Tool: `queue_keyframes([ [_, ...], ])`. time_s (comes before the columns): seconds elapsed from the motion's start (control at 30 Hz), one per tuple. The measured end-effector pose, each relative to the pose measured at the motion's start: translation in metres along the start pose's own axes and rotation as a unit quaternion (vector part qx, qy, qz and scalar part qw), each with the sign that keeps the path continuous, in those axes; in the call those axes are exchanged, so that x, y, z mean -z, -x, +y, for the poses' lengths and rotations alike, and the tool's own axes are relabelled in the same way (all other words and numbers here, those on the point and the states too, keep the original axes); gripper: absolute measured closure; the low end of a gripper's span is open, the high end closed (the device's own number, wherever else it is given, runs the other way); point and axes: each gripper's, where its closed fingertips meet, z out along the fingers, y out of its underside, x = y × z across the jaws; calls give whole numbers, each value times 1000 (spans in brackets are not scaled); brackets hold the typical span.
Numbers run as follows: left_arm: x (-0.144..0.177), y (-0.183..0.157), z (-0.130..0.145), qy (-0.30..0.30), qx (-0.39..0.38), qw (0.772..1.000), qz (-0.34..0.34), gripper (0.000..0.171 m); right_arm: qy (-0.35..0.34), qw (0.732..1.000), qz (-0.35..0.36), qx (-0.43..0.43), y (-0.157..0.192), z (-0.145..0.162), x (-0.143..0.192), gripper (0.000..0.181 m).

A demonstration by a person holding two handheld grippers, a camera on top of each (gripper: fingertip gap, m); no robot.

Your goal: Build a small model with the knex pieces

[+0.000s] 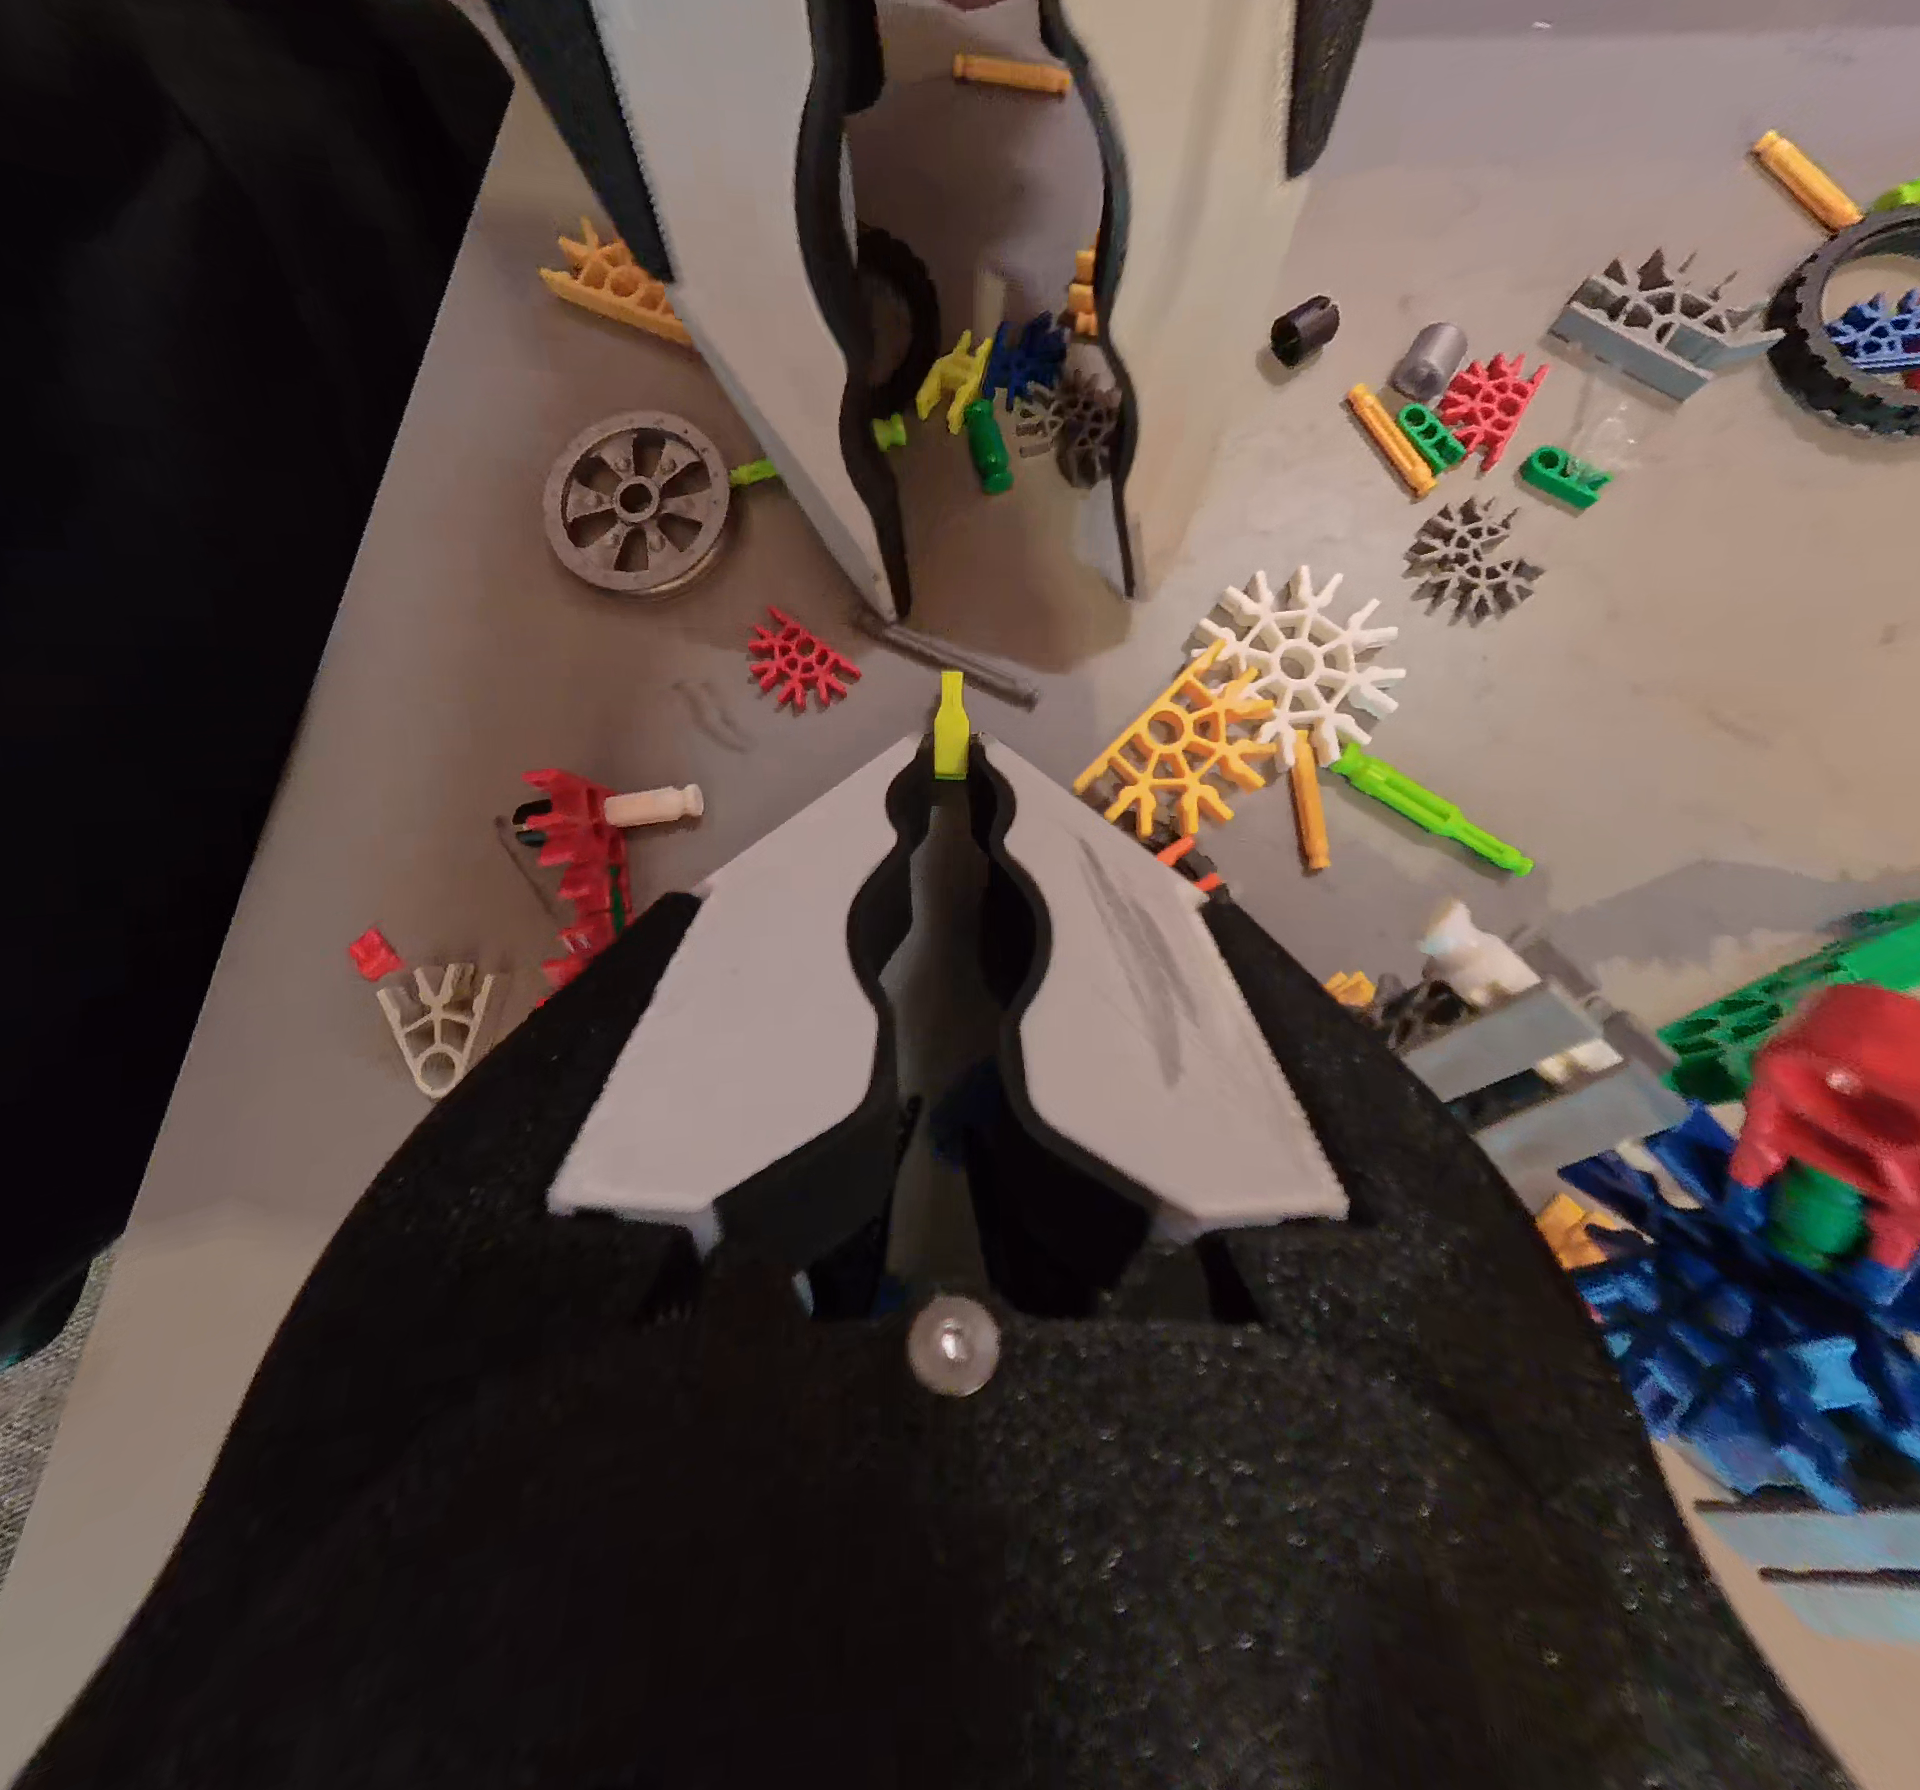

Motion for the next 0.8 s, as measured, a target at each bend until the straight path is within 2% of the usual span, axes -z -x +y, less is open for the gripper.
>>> queue_keyframes([
  [0.2,-2,5,-6,-9,21,999,-25,128,-5,1000,14,7,-2,-2,-2,176],
  [0.5,-2,-4,-4,-6,26,1000,-14,129,-2,1000,4,11,1,0,0,176],
  [0.8,-4,-17,-11,-16,26,999,-20,115,-2,1000,-2,12,3,1,1,176],
])
